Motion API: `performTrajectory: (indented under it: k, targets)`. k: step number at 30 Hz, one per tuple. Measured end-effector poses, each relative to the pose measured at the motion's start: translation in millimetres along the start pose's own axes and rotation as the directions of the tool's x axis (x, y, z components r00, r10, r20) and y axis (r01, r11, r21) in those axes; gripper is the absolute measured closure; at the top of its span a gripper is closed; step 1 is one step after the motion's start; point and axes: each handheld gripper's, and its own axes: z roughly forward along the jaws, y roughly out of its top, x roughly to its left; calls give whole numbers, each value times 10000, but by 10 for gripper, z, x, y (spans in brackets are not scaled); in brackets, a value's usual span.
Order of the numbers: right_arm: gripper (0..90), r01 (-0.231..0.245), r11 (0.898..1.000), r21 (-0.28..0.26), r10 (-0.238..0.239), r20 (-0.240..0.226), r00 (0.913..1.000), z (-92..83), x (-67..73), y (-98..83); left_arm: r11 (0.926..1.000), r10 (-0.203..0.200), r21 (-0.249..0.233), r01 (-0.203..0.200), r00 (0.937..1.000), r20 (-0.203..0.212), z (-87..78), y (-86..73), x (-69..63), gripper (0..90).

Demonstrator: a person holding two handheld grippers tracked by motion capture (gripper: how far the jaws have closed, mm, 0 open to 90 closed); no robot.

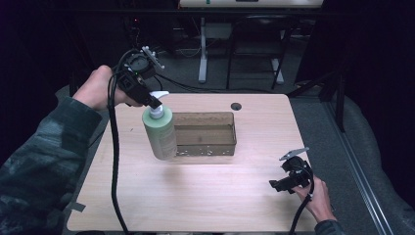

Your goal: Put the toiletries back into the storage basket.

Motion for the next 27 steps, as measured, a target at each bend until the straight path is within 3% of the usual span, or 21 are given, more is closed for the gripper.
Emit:
performTrajectory:
  k: [20,27]
  targets:
    - [45,99,9999,21,-99,-20,9999,17,10,-4,9993,47,384,-39,9998,-210,24,197,79,628]
    - [45,48,10000,-1,-48,-48,10000,14,12,-5,9989,-99,446,114,9994,-329,18,272,154,628]
